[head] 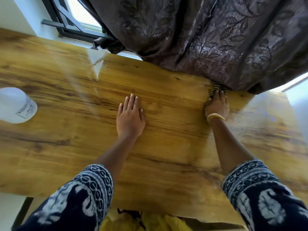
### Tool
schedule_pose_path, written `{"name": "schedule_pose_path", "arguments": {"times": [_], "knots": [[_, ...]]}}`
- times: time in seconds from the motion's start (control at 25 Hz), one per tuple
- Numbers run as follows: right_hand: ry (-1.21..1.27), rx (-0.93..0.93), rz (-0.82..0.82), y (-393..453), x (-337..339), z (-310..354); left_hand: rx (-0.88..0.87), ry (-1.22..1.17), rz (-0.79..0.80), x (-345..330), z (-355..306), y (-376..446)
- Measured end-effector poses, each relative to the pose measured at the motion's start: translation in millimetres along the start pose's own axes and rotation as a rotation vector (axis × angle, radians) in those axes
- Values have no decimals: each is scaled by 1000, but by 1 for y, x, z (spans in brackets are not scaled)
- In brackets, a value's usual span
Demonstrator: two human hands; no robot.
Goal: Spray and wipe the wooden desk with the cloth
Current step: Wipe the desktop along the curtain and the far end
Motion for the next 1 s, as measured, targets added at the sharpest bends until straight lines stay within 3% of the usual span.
{"name": "schedule_pose_path", "arguments": {"times": [0.08, 0.2, 0.28, 0.36, 0.6, 0.68, 0.76, 0.88, 1.0], "knots": [[19, 129, 55, -27, -13, 40, -7, 4, 6, 1, 0, 1], [-45, 521, 185, -109, -51, 101, -21, 8, 7, 1, 0, 0], [-52, 726, 249, -153, -61, 109, -25, 19, 11, 1, 0, 0], [-58, 791, 237, -147, -49, 87, -29, 22, 8, 0, 0, 0], [-15, 119, 6, -61, 31, -87, -34, 35, 6, -1, -1, -5], [22, -30, -71, -64, 40, -100, -44, 65, 14, -1, -5, -4], [30, -48, -66, -78, 31, -71, -38, 103, 19, 0, -10, -4], [3, 318, 102, -129, -7, 2, -22, 150, 27, 3, -19, -3], [-4, 703, 260, -153, -17, 20, -48, 114, 23, 3, -43, -1]]}}
Point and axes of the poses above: each hand's wrist, its own y-axis towards the middle knuckle, its own x-axis out of the back of the hand, z = x × y, the point moved 6 cm from there along y, towards the middle knuckle, and after that the axes turned 11 degrees about y, right-handed, at the moved point
